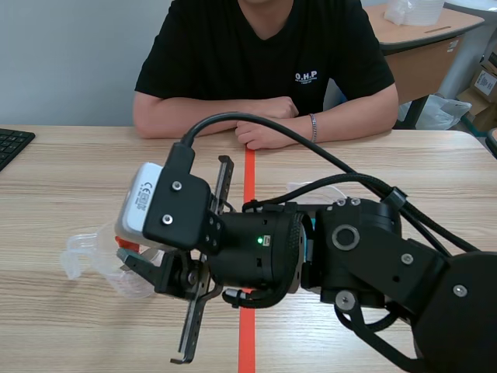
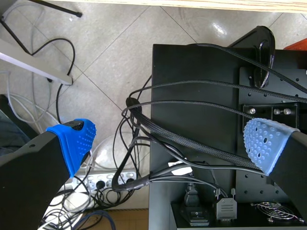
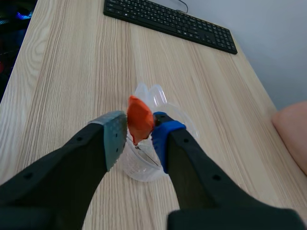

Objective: Do the redox reaction experiment.
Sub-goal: 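Lift the metal plate out of the left beaker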

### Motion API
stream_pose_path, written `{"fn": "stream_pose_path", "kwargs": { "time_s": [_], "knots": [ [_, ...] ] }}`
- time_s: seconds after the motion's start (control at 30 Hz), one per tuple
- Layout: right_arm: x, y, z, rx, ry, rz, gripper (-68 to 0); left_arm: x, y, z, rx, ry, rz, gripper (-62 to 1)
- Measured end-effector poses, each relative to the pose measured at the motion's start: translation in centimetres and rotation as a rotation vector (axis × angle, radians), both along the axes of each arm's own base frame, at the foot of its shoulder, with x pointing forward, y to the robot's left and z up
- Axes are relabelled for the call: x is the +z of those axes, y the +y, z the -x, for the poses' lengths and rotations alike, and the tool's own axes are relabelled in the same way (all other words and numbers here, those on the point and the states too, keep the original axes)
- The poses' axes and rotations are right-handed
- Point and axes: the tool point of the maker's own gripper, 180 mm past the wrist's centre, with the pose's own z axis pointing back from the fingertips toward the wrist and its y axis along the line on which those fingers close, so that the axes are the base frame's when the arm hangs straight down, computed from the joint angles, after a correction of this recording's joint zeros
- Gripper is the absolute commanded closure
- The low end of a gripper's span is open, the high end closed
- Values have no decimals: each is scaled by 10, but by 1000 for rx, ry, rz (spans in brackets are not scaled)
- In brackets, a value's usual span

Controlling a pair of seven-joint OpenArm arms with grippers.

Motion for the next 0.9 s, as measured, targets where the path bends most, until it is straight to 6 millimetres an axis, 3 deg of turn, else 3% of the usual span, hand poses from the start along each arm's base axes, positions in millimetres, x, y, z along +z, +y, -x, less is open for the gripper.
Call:
{"fn": "stream_pose_path", "kwargs": {
  "time_s": [0.17, 0.33, 0.5, 0.9],
  "knots": [
    [0, 0, 0, 0, 0, 0, -16, 0, 0, 0, 0, 0, 0, -623],
    [6, 0, 0, 5, -7, -30, -13, 0, 0, 0, 0, 0, 0, -623],
    [14, -8, -14, -32, -28, -49, -13, 0, 0, 0, 0, 0, 0, -623],
    [73, -6, -4, -9, -132, -103, -13, -1, 0, 1, 0, 8, 0, -623]
  ]
}}
